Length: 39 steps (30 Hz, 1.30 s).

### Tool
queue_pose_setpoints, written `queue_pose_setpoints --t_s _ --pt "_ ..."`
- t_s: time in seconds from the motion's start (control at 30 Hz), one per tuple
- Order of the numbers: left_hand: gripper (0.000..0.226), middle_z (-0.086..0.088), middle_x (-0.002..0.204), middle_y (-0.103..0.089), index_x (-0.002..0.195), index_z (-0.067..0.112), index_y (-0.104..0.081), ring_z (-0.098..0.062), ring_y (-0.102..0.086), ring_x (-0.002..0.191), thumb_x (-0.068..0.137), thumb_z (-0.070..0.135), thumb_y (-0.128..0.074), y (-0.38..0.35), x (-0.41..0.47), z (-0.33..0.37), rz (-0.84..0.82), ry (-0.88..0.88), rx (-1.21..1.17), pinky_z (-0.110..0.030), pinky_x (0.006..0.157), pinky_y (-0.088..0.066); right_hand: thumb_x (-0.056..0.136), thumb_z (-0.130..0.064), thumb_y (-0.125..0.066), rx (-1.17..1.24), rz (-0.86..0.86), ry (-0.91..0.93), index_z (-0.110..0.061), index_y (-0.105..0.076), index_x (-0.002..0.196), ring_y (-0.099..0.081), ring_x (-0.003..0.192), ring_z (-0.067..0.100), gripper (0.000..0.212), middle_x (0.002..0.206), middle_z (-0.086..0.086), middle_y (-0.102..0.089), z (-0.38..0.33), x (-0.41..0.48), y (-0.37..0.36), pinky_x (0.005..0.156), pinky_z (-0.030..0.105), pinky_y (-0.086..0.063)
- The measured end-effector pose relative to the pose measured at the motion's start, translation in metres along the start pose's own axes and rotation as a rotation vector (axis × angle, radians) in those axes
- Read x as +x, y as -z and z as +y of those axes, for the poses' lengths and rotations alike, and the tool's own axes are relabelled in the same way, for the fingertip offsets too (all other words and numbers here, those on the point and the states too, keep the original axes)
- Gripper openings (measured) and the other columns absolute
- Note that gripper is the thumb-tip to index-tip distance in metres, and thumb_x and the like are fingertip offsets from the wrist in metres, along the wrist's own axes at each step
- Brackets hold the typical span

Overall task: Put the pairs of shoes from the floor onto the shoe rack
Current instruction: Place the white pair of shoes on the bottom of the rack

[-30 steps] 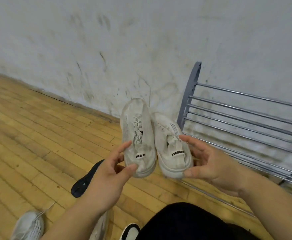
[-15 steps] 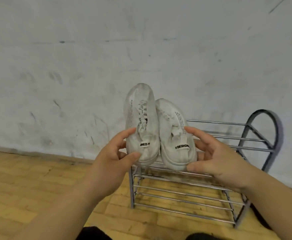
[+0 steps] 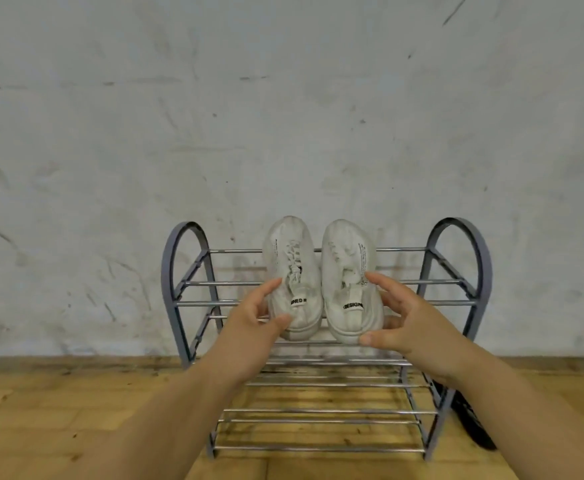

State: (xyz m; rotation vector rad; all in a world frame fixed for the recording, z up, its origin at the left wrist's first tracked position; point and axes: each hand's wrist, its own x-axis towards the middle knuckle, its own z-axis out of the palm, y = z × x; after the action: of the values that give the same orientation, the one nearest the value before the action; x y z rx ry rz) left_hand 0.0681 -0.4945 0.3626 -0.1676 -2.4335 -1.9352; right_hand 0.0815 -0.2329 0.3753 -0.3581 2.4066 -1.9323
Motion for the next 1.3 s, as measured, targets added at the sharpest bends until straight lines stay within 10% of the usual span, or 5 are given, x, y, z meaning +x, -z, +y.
queue_pose_setpoints --t_s 0.3,0.6,1.3 --pt "0.051 0.007 0.092 -0.076 0.142 0.049 -0.050 -0.016 -0.067 0.081 0.100 0.025 -0.068 -0.005 0.036 -0.028 -0.029 0.149 -0.072 -0.040 0.085 -0.058 0.079 0.013 -0.077 0.231 -0.022 -0.253 -0.044 -0.036 0.154 -0.070 0.116 0.023 0.102 0.140 0.007 -0.061 0.034 0.035 0.010 0.093 0.040 -0.060" --pt "0.055 -0.021 0.125 -0.070 0.135 0.040 -0.062 -0.037 -0.068 0.102 0.092 0.008 -0.073 0.005 0.039 -0.034 -0.128 0.271 -0.428 -0.047 0.088 -0.059 0.098 0.000 -0.059 0.487 0.010 -0.311 -0.040 -0.045 0.151 -0.070 0.116 0.036 0.068 0.125 0.007 -0.074 0.036 0.045 0.016 0.102 0.053 -0.054" --pt "0.070 -0.023 0.141 -0.057 0.134 0.033 -0.067 -0.040 -0.067 0.116 0.072 0.004 -0.086 0.037 -0.071 0.011 -0.563 0.213 -0.414 -0.048 0.087 -0.060 0.059 -0.013 -0.095 0.354 -0.250 -0.349 -0.034 -0.067 0.133 -0.069 0.108 0.037 0.082 0.134 0.025 -0.063 -0.017 -0.095 0.058 0.083 0.045 -0.060"
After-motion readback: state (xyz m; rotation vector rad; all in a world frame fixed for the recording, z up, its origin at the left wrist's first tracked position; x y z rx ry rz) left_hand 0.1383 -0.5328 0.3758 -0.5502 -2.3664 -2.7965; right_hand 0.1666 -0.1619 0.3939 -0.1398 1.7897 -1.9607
